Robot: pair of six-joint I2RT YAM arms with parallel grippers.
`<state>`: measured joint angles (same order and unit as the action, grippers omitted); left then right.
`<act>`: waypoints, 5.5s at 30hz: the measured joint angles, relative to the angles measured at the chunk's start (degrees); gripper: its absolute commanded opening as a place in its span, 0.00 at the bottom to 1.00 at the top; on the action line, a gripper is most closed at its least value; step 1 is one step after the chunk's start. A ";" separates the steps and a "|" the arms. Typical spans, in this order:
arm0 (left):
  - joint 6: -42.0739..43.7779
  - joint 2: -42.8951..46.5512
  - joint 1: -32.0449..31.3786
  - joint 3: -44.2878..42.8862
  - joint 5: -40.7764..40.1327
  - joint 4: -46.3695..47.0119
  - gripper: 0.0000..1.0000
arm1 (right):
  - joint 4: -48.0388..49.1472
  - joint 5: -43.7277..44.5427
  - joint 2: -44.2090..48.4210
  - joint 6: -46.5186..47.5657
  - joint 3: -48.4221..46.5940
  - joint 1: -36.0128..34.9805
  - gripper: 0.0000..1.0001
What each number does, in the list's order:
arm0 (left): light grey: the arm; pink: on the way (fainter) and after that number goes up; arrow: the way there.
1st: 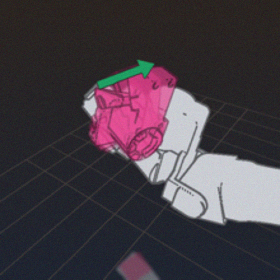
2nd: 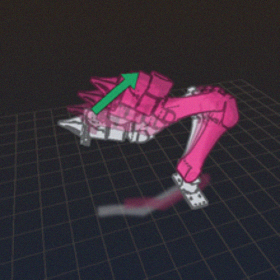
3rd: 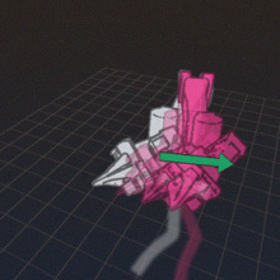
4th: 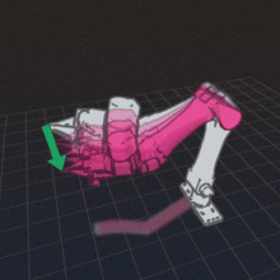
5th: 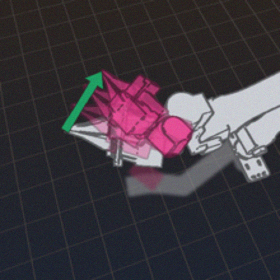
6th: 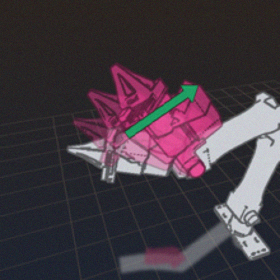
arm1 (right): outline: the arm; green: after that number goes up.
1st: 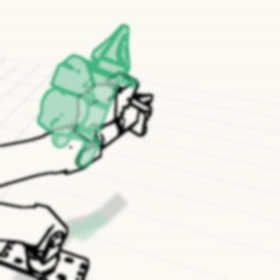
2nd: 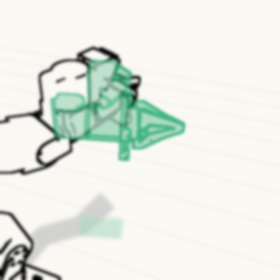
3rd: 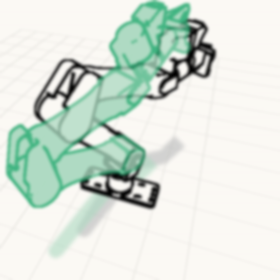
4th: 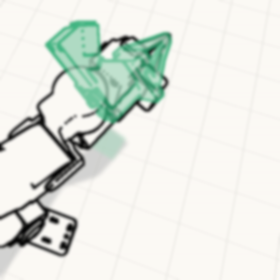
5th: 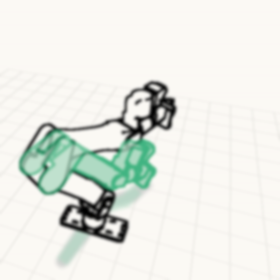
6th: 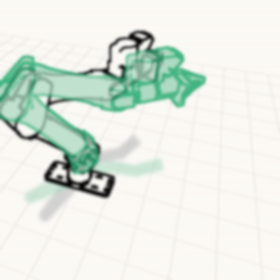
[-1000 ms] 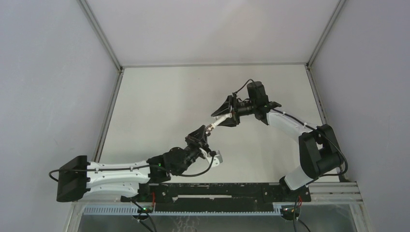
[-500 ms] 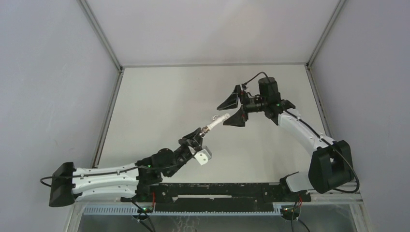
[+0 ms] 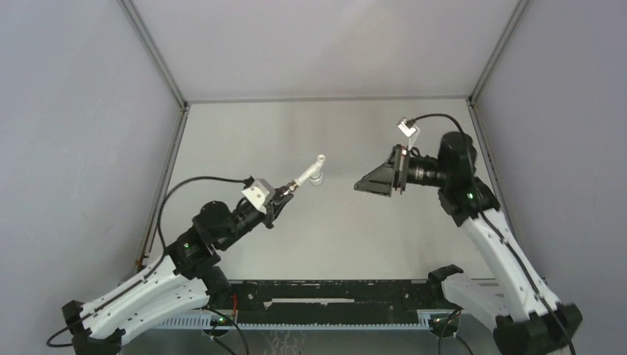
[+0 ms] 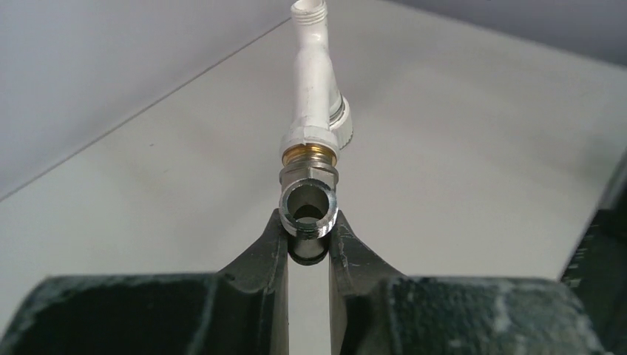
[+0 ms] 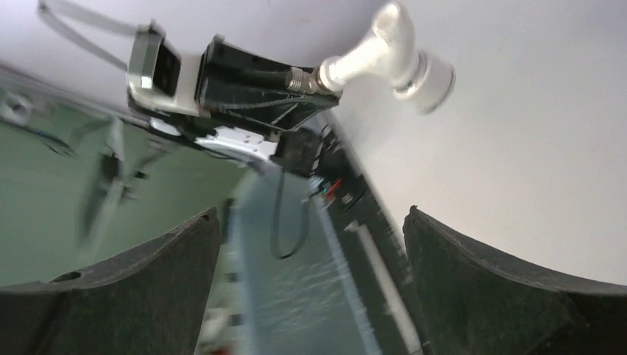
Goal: Install the water faucets
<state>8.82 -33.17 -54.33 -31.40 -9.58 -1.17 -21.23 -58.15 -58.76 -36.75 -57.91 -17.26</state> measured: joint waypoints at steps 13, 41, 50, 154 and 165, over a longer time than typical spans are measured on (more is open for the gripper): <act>-27.08 -2.10 17.25 -10.86 38.75 -4.76 0.00 | 32.59 4.28 11.04 9.55 12.28 -4.33 1.00; -34.27 -3.50 20.31 -12.35 50.16 -3.76 0.00 | 24.61 0.96 -5.07 5.05 0.94 -14.60 0.45; -31.15 -4.24 20.37 -12.35 47.58 -5.55 0.00 | 25.66 -1.86 -7.43 -2.95 0.94 -14.23 0.10; -16.39 -15.26 18.14 -10.40 42.49 -4.96 0.00 | 29.88 -2.97 -7.41 -19.85 13.35 -14.23 0.48; -14.82 -15.65 18.14 -10.40 41.35 -7.37 0.00 | 27.41 -5.40 -11.21 -25.59 12.94 -14.29 0.00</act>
<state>-6.00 -48.82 -36.18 -41.80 31.77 -8.54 6.17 -63.55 -69.97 -62.35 -44.97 -31.55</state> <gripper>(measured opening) 0.204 0.484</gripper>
